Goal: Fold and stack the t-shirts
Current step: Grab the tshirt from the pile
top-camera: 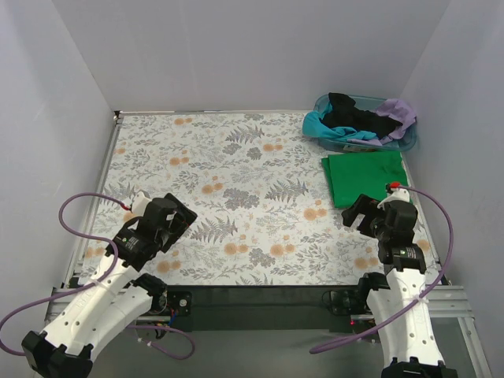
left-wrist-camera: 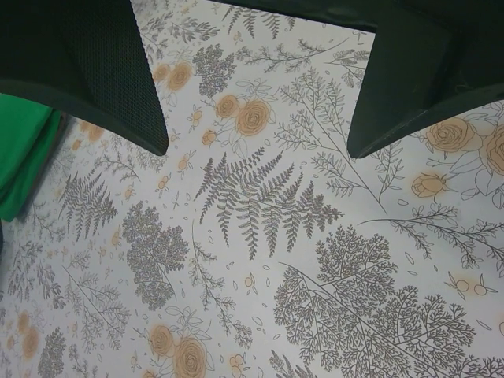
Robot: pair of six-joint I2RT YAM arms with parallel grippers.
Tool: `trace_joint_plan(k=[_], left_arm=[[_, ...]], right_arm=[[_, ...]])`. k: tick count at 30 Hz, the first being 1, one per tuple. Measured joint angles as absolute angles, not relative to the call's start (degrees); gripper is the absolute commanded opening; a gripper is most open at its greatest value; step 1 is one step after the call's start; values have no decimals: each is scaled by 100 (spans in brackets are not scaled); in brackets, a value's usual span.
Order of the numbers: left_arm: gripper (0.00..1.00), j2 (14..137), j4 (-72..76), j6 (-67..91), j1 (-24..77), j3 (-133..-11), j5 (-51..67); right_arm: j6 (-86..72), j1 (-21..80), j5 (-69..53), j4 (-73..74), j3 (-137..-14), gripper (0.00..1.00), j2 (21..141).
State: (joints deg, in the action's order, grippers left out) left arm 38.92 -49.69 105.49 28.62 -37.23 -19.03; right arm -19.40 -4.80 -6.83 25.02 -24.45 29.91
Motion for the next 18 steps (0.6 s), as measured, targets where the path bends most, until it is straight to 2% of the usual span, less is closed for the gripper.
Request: trace_joint_plan(k=[9,13,18], left_arm=[[98,4016,-4744,10455,2862,-3730,-1905],[98,4215,-4543,10370,2862,-3730,-1905],[98,4491,-4244,10259,2862,-3730,-1894]], right_arm=[[-2075,-480,-670,2335,-2912,98,3489],[-2045,-480,-823,1984,-3793,98,4386],[-1876,-478,-987,1527,-5428,99,6134]])
